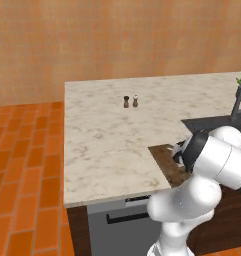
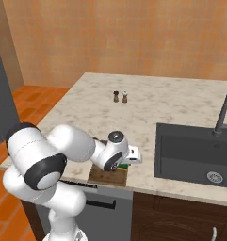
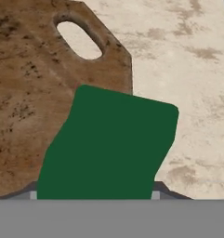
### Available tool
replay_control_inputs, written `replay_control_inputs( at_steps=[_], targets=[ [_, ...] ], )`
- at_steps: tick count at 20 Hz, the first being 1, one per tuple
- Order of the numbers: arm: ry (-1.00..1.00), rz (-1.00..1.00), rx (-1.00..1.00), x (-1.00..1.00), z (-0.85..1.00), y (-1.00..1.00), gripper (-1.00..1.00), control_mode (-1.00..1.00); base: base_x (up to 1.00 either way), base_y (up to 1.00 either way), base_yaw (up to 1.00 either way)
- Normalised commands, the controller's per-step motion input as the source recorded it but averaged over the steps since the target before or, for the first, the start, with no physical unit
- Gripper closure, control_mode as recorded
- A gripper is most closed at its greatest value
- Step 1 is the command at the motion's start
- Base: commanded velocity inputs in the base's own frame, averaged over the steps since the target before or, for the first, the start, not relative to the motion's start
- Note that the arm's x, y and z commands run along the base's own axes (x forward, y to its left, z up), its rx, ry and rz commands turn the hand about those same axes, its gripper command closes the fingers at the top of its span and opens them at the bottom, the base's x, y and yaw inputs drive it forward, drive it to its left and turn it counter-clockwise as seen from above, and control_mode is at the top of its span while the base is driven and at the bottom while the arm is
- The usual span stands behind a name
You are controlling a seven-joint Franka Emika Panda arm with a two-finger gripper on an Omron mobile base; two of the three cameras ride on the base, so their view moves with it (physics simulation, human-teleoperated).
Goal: Pick up the sponge from the counter and clean the cutting board by briefly scrubbing or pressing down on the cutting board. Once finished, release the sponge.
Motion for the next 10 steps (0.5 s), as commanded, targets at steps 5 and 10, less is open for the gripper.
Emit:
replay_control_inputs(
  at_steps=[5, 10],
  targets=[
    [0.29, 0.08, 0.0, 0.16, 0.64, 0.24, 1.0, -1.0, 0.0, 0.0, 0.0],
    [0.29, 0.17, 0.02, -0.09, 0.55, 0.28, 1.0, -1.0, 0.0, 0.0, 0.0]
  ],
)
